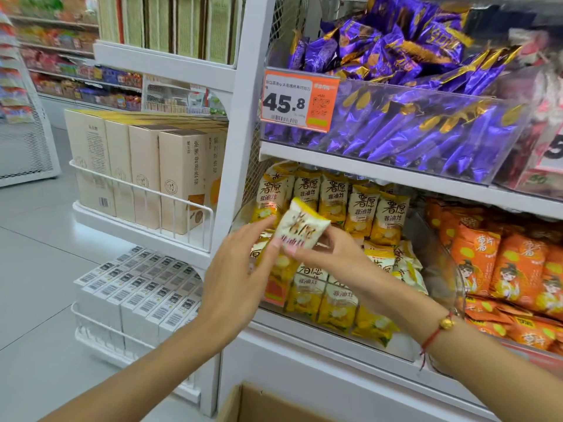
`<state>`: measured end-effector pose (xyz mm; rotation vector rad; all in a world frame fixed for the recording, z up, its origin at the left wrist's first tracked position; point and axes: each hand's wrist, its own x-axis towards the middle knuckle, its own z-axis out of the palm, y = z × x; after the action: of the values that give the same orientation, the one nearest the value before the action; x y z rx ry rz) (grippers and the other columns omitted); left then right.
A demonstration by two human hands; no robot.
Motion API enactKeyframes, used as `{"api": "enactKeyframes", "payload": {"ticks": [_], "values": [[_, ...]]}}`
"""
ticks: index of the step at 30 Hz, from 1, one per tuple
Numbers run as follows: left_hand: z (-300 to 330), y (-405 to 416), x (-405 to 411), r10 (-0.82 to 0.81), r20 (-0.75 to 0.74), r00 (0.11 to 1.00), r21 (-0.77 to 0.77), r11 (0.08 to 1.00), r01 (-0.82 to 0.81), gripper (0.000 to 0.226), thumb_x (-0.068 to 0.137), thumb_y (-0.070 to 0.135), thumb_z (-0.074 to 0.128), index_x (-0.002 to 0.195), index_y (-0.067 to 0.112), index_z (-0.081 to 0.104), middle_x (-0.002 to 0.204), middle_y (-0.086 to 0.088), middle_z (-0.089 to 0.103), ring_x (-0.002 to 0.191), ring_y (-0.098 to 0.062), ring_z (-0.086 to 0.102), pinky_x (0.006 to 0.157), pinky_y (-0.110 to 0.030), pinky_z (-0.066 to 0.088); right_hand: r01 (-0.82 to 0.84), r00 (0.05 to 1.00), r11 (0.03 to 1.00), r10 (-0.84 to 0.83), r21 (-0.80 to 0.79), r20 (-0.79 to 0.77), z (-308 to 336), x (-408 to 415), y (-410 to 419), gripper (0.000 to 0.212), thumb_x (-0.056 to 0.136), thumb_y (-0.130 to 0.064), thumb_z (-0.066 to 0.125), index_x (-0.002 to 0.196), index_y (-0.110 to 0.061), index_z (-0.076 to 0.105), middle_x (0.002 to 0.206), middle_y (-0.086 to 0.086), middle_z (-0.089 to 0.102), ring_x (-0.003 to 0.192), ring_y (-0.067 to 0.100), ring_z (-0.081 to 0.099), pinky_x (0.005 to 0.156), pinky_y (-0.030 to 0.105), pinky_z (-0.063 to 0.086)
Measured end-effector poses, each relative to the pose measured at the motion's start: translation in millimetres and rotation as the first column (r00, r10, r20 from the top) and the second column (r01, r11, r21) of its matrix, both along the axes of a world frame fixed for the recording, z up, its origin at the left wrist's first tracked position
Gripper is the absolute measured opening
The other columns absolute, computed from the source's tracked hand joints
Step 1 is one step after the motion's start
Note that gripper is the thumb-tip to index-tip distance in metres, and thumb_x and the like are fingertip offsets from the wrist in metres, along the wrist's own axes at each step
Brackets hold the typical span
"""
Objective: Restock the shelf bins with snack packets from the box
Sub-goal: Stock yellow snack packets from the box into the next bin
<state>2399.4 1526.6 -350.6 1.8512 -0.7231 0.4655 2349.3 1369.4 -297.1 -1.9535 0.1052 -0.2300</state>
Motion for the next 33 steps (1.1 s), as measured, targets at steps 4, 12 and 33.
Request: {"api": "enactKeyframes", "payload": {"ticks": [4,12,33], "values": [[-18.9,19.4,21.6,0.145,0.349,0.926,0.303,0.917,-0.258,0.045,0.098,0.046,0.032,0.137,0.029,0.049,0.138,0.012,0.049,0.126,-0.006,0.039,0.103,-0.023,0.031,0.151,0.988,0.959,-0.157,0.240,0.007,14.9,38.1,-35.2,0.057,0.074,-0.023,0.078,0.124,-0.009,0.053,0.116,0.004,0.068,0.104,0.015,0.066,0.088,0.026,0.051],[-43.3,28.2,27.6,0.002,0.474,0.880,0.518,0.808,-0.281,0.045,0.097,0.042,0.037,0.135,0.023,0.055,0.126,0.001,0.062,0.120,-0.016,0.049,0.102,-0.027,0.027,0.273,0.960,0.959,-0.276,0.074,0.038,6.9,108.0,-56.2,0.064,0.076,-0.032,0.079,0.132,-0.017,0.052,0.119,-0.001,0.065,0.102,0.016,0.065,0.085,0.026,0.053],[29.1,-65.0,97.3,0.154,0.201,0.967,0.552,0.798,-0.242,0.074,0.090,0.006,0.051,0.152,0.019,0.011,0.156,-0.011,0.015,0.141,-0.028,0.025,0.096,-0.039,0.044,0.358,0.926,0.749,-0.212,-0.557,0.311,-23.1,91.3,-41.2,0.083,0.086,-0.034,0.067,0.151,-0.025,0.016,0.127,0.005,0.043,0.109,0.024,0.055,0.092,0.035,0.046]]}}
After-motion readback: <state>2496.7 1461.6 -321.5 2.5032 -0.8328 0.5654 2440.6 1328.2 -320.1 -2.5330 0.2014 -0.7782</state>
